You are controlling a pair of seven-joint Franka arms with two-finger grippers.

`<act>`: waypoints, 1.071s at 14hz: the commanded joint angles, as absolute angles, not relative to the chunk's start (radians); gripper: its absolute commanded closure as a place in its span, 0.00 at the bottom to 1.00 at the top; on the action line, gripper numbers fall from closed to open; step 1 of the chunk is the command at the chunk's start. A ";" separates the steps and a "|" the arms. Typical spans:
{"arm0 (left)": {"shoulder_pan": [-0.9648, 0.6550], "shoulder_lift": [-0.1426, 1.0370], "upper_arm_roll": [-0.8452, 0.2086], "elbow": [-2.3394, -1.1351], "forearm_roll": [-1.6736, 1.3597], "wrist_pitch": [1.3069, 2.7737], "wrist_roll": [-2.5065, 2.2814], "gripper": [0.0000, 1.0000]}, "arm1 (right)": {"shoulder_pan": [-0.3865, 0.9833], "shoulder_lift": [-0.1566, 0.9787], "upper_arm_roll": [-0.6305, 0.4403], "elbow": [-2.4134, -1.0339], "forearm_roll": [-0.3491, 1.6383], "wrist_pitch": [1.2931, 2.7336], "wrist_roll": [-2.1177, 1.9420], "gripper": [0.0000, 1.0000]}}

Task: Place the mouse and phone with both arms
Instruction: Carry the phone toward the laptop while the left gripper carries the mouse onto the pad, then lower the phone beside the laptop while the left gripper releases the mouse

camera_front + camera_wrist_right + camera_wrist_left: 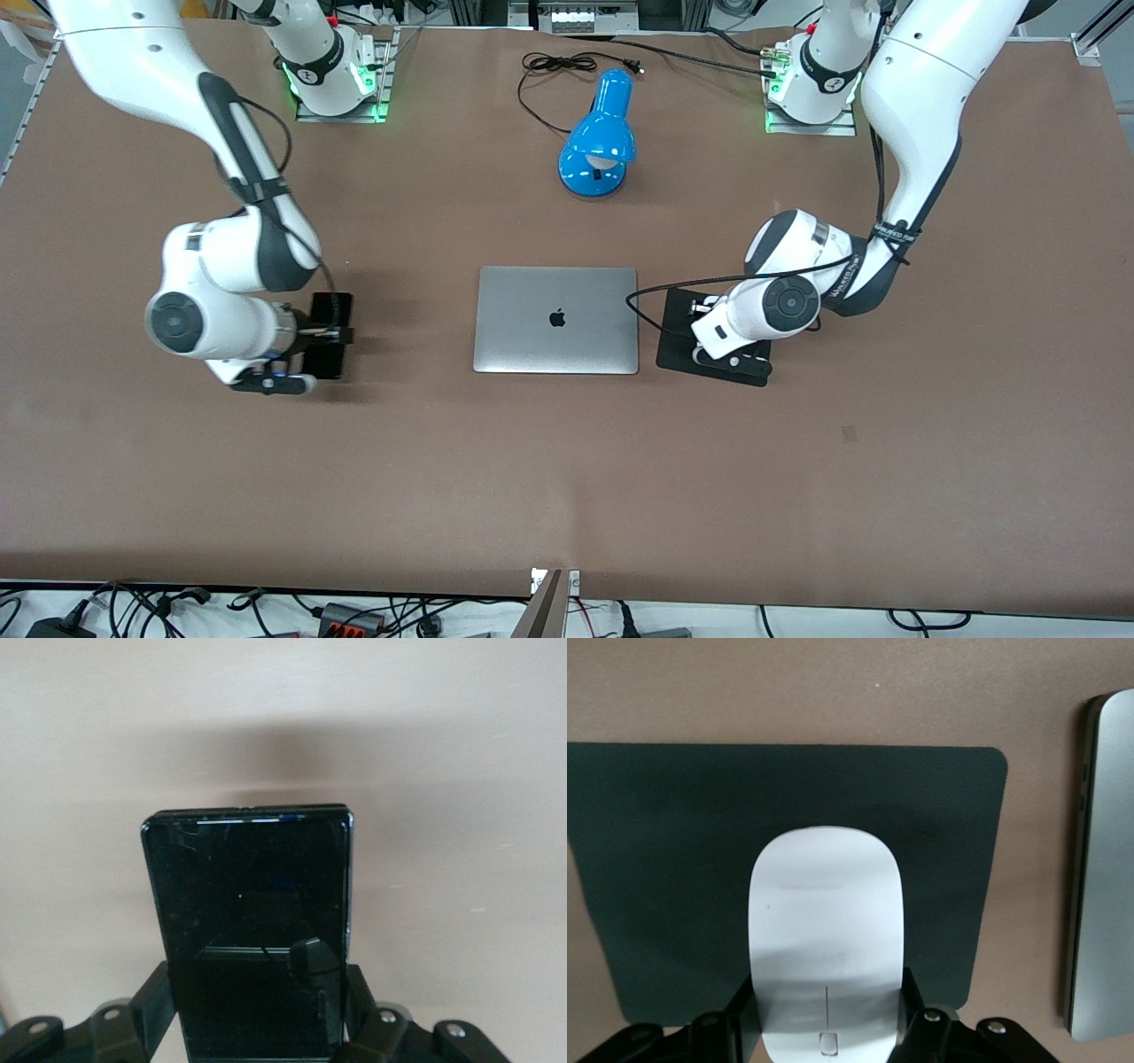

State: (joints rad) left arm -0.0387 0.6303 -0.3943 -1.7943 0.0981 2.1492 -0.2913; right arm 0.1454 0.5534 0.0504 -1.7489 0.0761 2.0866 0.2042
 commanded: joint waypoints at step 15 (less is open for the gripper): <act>-0.003 0.624 -0.390 -1.720 0.121 1.992 -0.334 0.00 | 0.382 0.664 0.048 -1.740 0.090 2.217 0.356 0.84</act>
